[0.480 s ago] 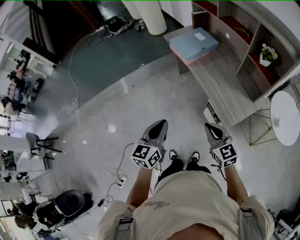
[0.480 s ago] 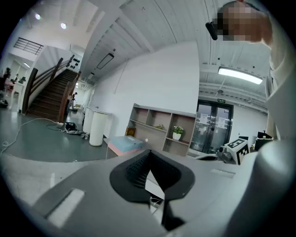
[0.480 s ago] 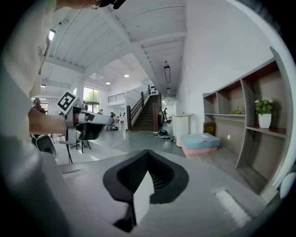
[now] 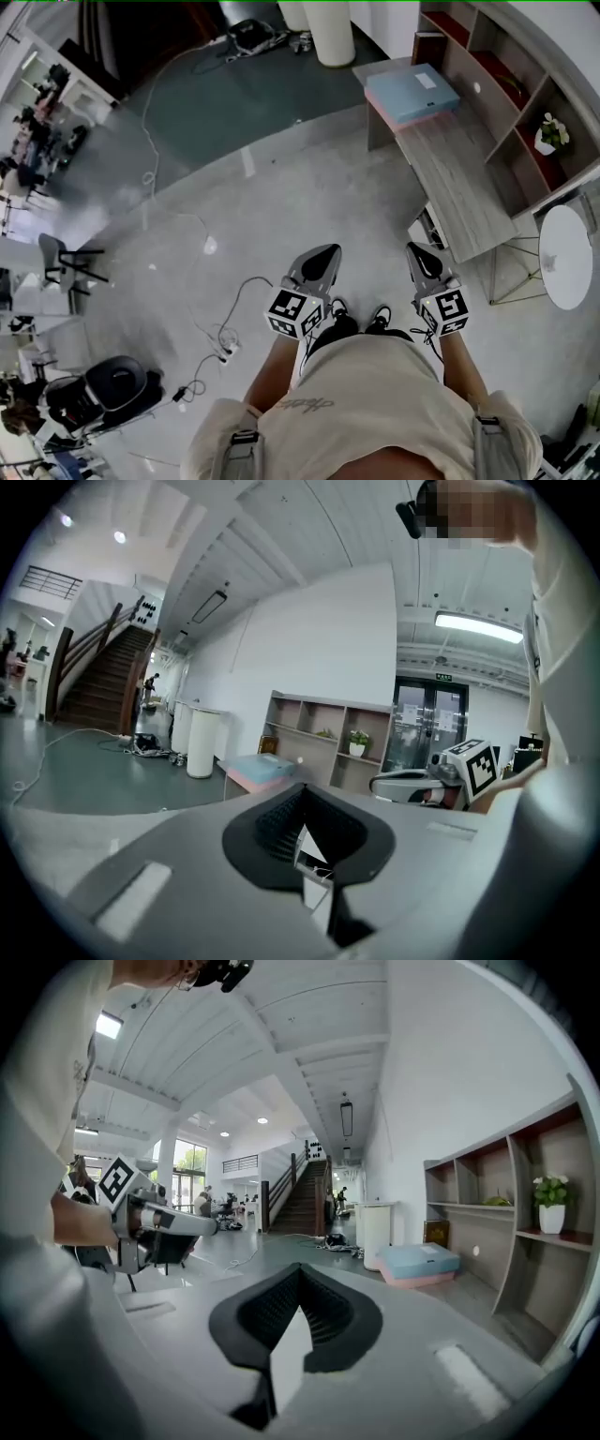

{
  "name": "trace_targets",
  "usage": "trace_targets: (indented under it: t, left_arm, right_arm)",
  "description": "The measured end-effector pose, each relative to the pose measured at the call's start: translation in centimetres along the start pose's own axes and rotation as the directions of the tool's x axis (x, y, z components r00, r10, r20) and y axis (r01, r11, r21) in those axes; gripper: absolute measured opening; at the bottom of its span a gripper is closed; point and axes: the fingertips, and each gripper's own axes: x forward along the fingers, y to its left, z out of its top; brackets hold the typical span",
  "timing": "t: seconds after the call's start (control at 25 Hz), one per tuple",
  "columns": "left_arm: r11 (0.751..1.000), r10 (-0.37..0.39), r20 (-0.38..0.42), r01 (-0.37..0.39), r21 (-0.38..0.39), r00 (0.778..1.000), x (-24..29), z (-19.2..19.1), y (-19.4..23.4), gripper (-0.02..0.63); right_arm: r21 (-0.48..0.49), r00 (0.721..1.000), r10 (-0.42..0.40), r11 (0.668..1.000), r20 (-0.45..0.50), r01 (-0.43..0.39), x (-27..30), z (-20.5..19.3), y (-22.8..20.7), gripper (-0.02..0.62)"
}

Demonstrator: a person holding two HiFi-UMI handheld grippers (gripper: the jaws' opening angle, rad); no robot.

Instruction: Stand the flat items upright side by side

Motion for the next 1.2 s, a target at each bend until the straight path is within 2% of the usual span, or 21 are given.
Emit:
trace_targets:
  t: [0.28, 0.4, 0.56, 0.92, 1.2]
  left_arm:
    - [0.996, 0.034, 0.078, -0.027, -0.081, 0.996, -1.9, 1.7, 3.5, 0.015]
    - [0.996, 0.053, 0.097, -0.045, -0.078, 0.994, -2.4, 2.4, 4.9, 0.015]
    - [0.997, 0.049, 0.092, -0.043, -0.066, 0.995, -2.6, 2.5, 6.2, 0.015]
    - [0.996, 0.059, 0.085, -0.052, -0.076, 0.995, -4.4, 2.6, 8.4, 0.015]
    - [0.995, 0.061, 0.081, -0.055, -0.080, 0.995, -5.5, 1.8, 11.3, 0.015]
  right_arm:
    - [-0.024, 0.998, -0.066, 0.998, 0.013, 0.066, 0.5, 1.8, 0.6, 0.000]
    - [-0.026, 0.996, -0.091, 0.995, 0.013, 0.091, 0.8, 2.2, 0.7, 0.000]
    - [-0.024, 0.993, -0.113, 0.993, 0.032, 0.114, 1.4, 3.0, 0.9, 0.000]
    - [-0.023, 0.996, -0.080, 0.996, 0.025, 0.081, 3.9, 3.3, 2.7, 0.000]
    - [-0.028, 0.995, -0.094, 0.995, 0.013, 0.095, 5.2, 2.6, 4.0, 0.000]
